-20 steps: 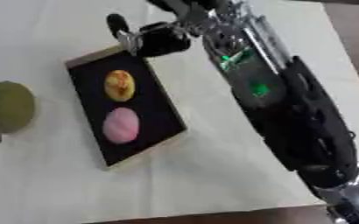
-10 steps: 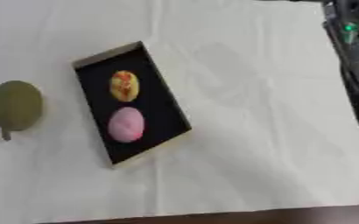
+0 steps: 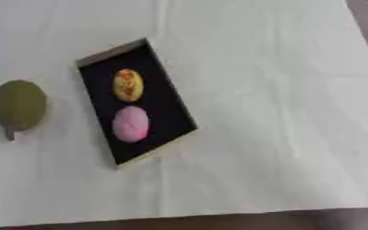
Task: Pick up objects on the table and place them in the box.
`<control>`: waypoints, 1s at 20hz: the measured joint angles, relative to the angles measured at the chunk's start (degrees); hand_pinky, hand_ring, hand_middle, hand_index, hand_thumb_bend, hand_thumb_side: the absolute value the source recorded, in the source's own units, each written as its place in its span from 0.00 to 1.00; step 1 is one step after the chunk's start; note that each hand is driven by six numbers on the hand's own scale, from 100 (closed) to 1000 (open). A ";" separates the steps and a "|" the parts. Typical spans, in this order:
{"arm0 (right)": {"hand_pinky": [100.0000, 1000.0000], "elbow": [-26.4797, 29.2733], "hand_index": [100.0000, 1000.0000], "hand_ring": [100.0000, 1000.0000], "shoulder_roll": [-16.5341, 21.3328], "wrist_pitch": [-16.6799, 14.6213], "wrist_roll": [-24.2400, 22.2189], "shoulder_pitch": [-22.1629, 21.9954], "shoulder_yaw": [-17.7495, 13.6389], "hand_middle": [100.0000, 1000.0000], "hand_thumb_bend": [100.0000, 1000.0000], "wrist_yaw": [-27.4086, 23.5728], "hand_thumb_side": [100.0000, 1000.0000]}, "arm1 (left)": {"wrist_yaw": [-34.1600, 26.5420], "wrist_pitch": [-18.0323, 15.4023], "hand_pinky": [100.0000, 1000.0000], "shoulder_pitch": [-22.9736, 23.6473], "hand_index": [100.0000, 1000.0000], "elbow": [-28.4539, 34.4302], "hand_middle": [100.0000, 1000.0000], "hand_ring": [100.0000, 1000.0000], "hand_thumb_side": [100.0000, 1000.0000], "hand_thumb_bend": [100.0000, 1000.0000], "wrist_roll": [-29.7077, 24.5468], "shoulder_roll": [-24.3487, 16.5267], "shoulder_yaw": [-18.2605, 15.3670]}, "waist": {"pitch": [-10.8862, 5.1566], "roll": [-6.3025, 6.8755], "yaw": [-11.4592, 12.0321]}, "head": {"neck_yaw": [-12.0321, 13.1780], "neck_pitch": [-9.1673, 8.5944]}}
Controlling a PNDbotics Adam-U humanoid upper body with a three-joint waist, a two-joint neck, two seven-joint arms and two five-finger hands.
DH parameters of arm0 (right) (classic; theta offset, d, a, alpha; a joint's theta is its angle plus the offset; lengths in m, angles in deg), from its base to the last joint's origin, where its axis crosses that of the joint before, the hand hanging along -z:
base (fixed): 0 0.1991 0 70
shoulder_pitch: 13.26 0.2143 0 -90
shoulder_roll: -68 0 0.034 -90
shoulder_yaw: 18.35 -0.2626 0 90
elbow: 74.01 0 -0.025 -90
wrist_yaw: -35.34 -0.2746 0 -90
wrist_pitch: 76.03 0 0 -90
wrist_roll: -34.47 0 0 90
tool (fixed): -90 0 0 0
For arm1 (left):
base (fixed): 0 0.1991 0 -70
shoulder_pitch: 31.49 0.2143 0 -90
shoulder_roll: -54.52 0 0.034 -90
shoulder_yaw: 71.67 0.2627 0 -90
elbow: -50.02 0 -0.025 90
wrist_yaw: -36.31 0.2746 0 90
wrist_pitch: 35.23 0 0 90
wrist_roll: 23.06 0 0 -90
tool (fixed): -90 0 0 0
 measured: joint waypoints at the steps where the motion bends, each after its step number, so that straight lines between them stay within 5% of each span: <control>1: 0.87 0.03 0.80 0.73 0.00 -0.21 0.53 -0.73 -0.55 0.66 0.00 -0.17 0.15 | 1.95 1.02 0.74 0.11 0.92 0.04 0.81 0.81 0.69 0.41 -2.87 -1.92 0.83 | -0.02 0.08 -0.11 | -0.05 0.00; 8: 0.87 0.16 0.80 0.72 -0.03 -0.65 2.61 -3.32 -2.79 0.66 0.00 -0.90 0.19 | 9.94 4.65 0.80 0.50 0.93 0.11 0.84 0.84 0.59 0.49 -19.65 -9.83 4.84 | -0.02 0.14 -0.50 | -0.18 0.02; 20: 0.87 0.21 0.79 0.71 -0.73 -0.34 2.86 -3.83 -2.80 0.65 0.00 -1.86 0.21 | 10.00 5.90 0.82 -2.13 0.92 0.12 0.86 0.86 0.45 0.51 -34.09 -11.78 5.72 | -0.02 0.32 -0.39 | -0.19 0.00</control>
